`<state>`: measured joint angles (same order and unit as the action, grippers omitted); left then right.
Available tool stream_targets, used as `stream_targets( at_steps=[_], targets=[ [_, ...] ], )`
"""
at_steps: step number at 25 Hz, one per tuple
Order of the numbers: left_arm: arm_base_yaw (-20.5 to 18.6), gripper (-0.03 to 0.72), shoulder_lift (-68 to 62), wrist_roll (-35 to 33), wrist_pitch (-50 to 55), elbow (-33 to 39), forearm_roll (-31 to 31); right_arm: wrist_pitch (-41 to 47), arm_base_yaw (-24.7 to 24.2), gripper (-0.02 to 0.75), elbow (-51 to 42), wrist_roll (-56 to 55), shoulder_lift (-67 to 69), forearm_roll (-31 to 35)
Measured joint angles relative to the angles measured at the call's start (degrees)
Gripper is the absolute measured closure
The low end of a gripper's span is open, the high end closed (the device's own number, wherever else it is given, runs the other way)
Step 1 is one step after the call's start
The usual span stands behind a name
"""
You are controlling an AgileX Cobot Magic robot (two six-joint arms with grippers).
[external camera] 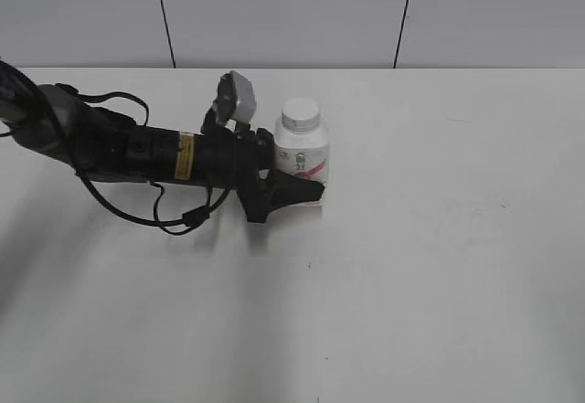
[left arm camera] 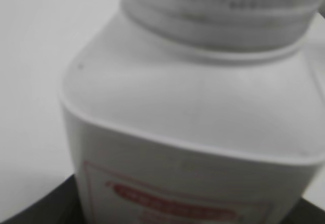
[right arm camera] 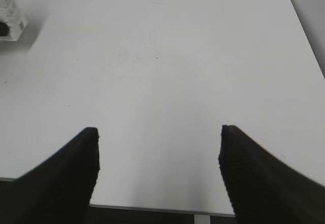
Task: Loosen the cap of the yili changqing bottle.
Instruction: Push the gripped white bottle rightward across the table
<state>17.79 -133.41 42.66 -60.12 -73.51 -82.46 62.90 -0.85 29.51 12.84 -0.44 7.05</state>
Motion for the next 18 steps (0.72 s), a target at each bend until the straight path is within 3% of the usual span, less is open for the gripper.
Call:
stream_targets(
  at_steps=[5, 18],
  targets=[
    [2.84, 0.262, 0.0, -0.8, 5.45, 0.0, 2.18, 0.0, 0.0, 0.156, 0.0, 0.0, 0.0, 0.0],
    [3.94, 0.264, -4.67, -5.2, 4.41, -1.61, 5.92, 0.0, 0.0, 0.156, 0.0, 0.0, 0.0, 0.0]
  ],
)
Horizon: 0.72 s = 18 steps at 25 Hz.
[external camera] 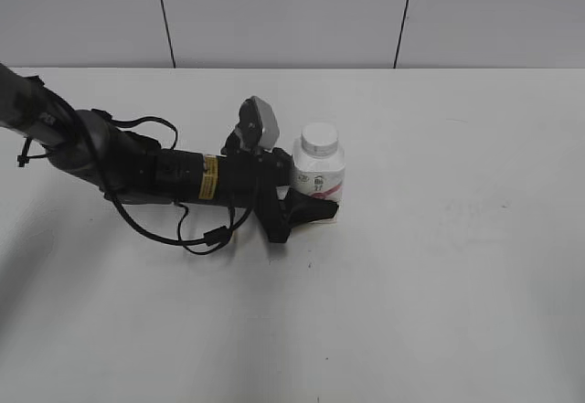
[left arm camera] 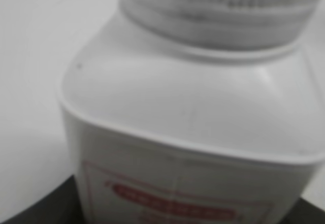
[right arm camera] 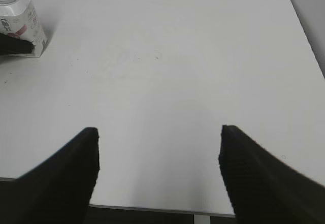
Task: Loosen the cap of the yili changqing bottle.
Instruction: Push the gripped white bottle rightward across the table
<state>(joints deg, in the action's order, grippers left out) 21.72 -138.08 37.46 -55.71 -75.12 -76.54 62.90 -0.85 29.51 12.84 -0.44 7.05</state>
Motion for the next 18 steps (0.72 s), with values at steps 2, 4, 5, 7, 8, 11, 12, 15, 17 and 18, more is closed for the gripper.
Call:
stream_targets(
  at_steps=[2, 4, 5, 7, 8, 11, 12, 15, 17, 18],
  targets=[
    [0.0, 0.264, -0.34, -1.51, -0.56, -0.11, 0.07, 0.0, 0.0, 0.156, 0.0, 0.0, 0.0, 0.0],
    [0.0, 0.264, -0.61, -2.42, -1.13, -0.18, 0.27, 0.0, 0.0, 0.156, 0.0, 0.0, 0.0, 0.0],
    [0.0, 0.264, -0.75, -2.66, -1.3, -0.18, 0.26, 0.0, 0.0, 0.156, 0.0, 0.0, 0.0, 0.0],
    [-0.05, 0.264, -0.86, -3.04, -1.78, -0.18, 0.39, 0.0, 0.0, 0.156, 0.0, 0.0, 0.0, 0.0],
    [-0.05, 0.264, -0.91, -3.25, -1.97, -0.18, 0.39, 0.0, 0.0, 0.156, 0.0, 0.0, 0.0, 0.0],
    [-0.05, 0.265, -0.96, -3.46, -2.09, -0.18, 0.43, 0.0, 0.0, 0.156, 0.0, 0.0, 0.0, 0.0],
    [-0.05, 0.266, -0.96, -3.51, -2.09, -0.18, 0.5, 0.0, 0.0, 0.156, 0.0, 0.0, 0.0, 0.0],
    [-0.05, 0.266, -0.96, -3.51, -2.09, -0.18, 0.5, 0.0, 0.0, 0.156, 0.0, 0.0, 0.0, 0.0],
    [-0.05, 0.266, -0.96, -3.51, -2.09, -0.18, 0.54, 0.0, 0.0, 0.156, 0.0, 0.0, 0.0, 0.0],
    [-0.05, 0.266, -0.96, -3.51, -2.09, -0.18, 0.54, 0.0, 0.0, 0.156, 0.0, 0.0, 0.0, 0.0]
  ],
)
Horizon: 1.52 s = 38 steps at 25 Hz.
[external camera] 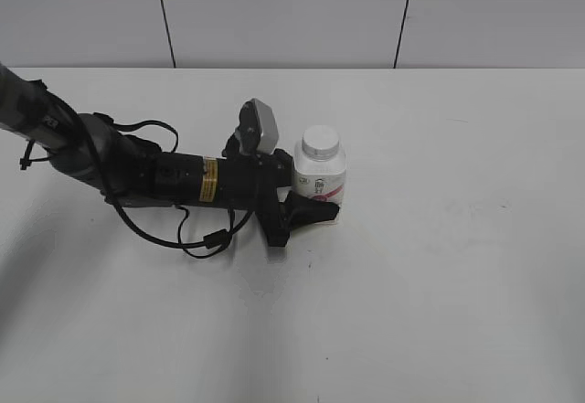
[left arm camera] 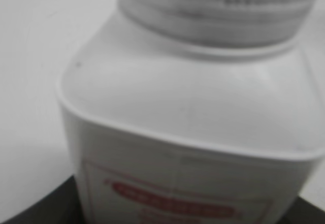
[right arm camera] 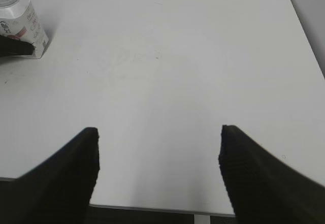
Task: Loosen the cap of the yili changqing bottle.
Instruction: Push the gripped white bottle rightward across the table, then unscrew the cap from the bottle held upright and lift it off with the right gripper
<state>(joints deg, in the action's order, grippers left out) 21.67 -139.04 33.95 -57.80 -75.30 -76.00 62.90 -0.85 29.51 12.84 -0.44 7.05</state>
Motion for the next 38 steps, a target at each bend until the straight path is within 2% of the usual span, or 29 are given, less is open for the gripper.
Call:
stream_targets(
  at_steps=[20, 27, 32, 38],
  targets=[
    [0.0, 0.267, 0.0, -0.06, -0.03, 0.0, 0.0, -1.19, 0.0, 0.156, 1.02, -0.81, 0.65, -0.11],
    [0.0, 0.267, 0.0, -0.12, -0.1, 0.0, 0.0, -1.63, 0.0, 0.156, 7.14, -1.85, 16.4, 5.13],
    [0.0, 0.267, 0.0, -0.12, -0.17, 0.0, 0.0, -7.43, 0.0, 0.158, 10.7, -1.85, 24.34, 11.34],
    [-0.04, 0.267, 0.0, -0.12, -0.21, 0.0, 0.0, -6.64, 0.0, 0.234, 16.56, -3.01, 39.65, 12.33]
  ],
)
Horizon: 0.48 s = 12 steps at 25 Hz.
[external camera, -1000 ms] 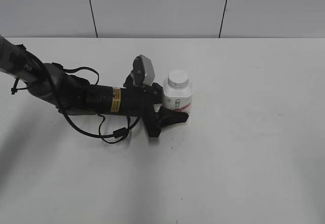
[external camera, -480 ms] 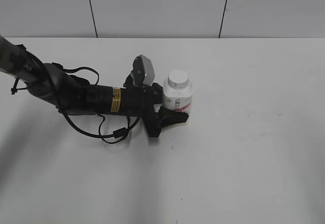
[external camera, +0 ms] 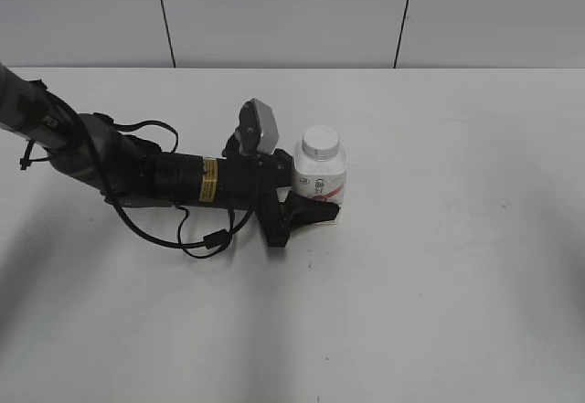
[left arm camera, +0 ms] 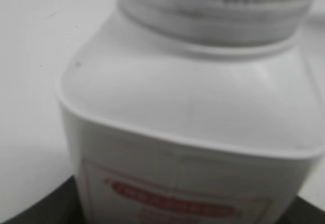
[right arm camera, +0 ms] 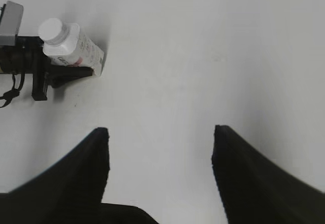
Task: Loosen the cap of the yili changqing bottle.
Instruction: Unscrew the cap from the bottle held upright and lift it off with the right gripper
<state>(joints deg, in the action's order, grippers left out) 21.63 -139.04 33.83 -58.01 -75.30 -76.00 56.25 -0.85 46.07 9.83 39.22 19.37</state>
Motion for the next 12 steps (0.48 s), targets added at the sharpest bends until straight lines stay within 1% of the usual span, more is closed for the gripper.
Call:
stream_targets(
  at_steps=[3, 8, 10, 12],
  targets=[
    [0.0, 0.267, 0.0, 0.0, 0.0, 0.0, 0.0, 1.36, 0.0, 0.255, 4.29, -1.49, 10.91, -0.22],
    [0.0, 0.267, 0.0, 0.0, -0.02, 0.0, -0.05, 4.2, 0.04, 0.258, 12.56, -5.01, 24.41, -3.04],
    [0.0, 0.267, 0.0, 0.0, 0.02, 0.0, -0.05, 5.34, 0.73, 0.258, 16.26, -6.88, 29.27, -3.98],
    [0.0, 0.267, 0.0, 0.0, 0.02, 0.0, -0.05, 6.01, 2.41, 0.258, 19.41, -9.43, 34.04, -5.3]
  ],
)
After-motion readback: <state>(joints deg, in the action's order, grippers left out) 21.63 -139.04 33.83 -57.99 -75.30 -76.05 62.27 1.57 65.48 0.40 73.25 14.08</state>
